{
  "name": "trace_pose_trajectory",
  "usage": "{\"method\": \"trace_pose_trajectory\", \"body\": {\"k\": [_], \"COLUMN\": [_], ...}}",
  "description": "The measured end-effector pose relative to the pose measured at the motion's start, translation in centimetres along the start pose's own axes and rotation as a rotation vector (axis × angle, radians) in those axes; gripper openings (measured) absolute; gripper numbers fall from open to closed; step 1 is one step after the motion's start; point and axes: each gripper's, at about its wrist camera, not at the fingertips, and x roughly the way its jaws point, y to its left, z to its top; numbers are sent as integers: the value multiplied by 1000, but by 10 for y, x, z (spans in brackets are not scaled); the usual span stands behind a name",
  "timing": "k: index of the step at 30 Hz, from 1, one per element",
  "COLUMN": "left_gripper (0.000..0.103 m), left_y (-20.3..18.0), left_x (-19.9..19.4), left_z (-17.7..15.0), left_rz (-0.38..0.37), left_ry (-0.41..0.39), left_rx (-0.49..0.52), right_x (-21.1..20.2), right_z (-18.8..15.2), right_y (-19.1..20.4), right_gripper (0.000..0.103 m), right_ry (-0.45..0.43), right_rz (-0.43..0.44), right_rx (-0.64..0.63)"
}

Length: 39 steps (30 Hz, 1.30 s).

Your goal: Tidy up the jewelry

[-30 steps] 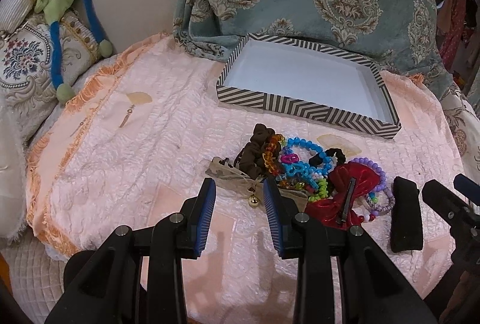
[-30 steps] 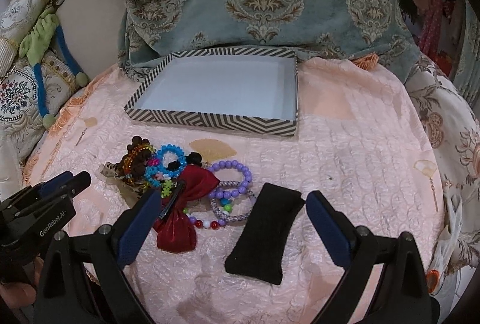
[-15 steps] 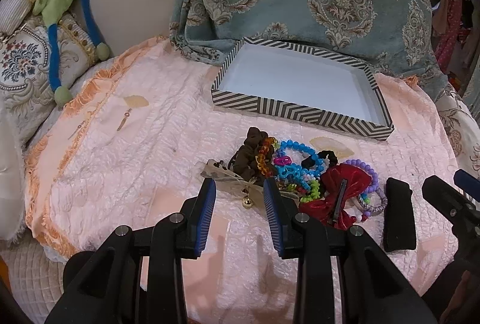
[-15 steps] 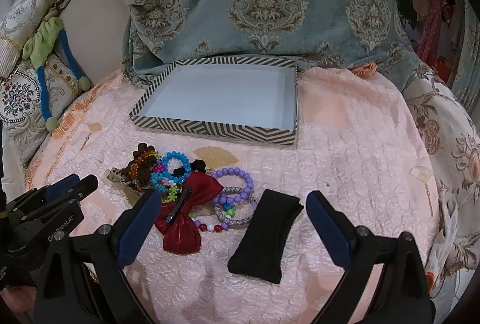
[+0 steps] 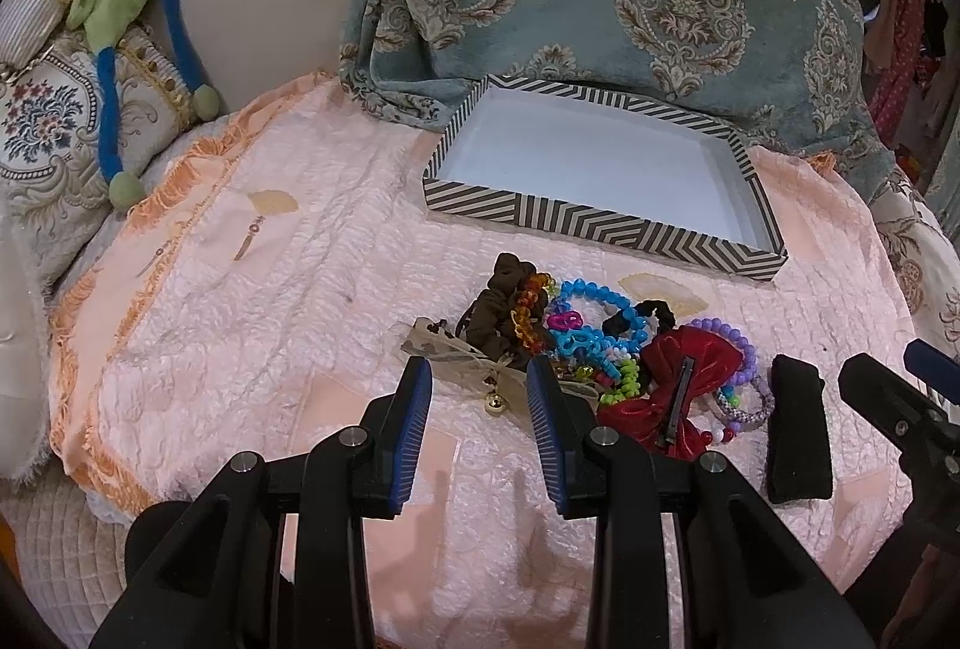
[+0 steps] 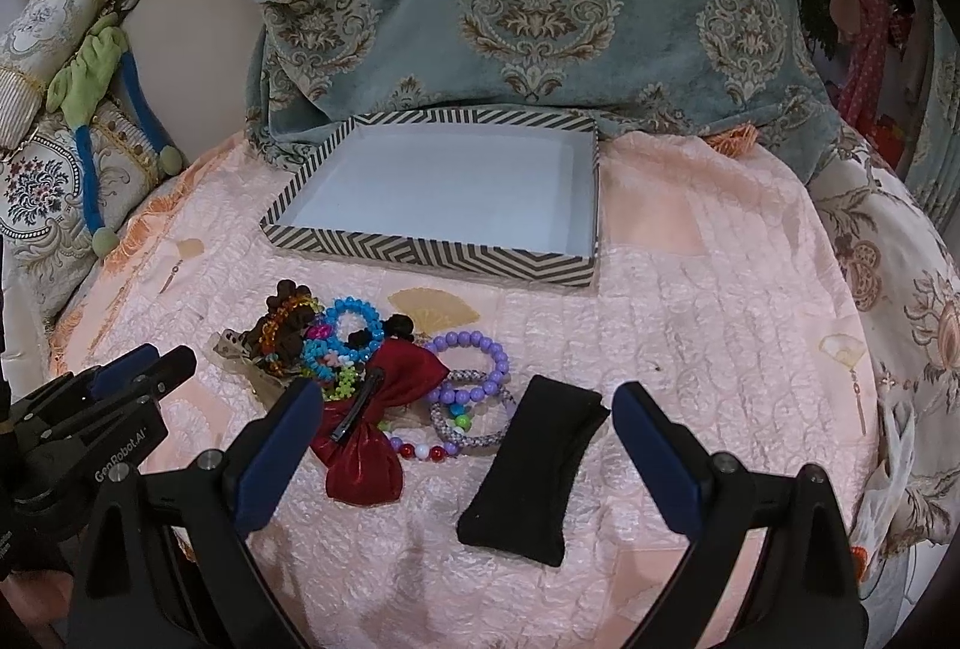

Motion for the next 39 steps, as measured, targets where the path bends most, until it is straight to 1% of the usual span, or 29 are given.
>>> {"method": "trace_pose_trajectory", "body": {"k": [11, 39], "left_gripper": [17, 17], "left_y": [-1, -5], "left_x": [2, -1], "left_z": [-2, -2], "left_rz": [-2, -9], "left_ry": [12, 12], "left_rx": [3, 4], "right_x": [1, 3], "right_z": [-1, 0], "right_y": [0, -1], "right_gripper": [99, 99], "right_ry": [7, 15], "right_rz": [-1, -4], "right_rx": [-3, -7]}}
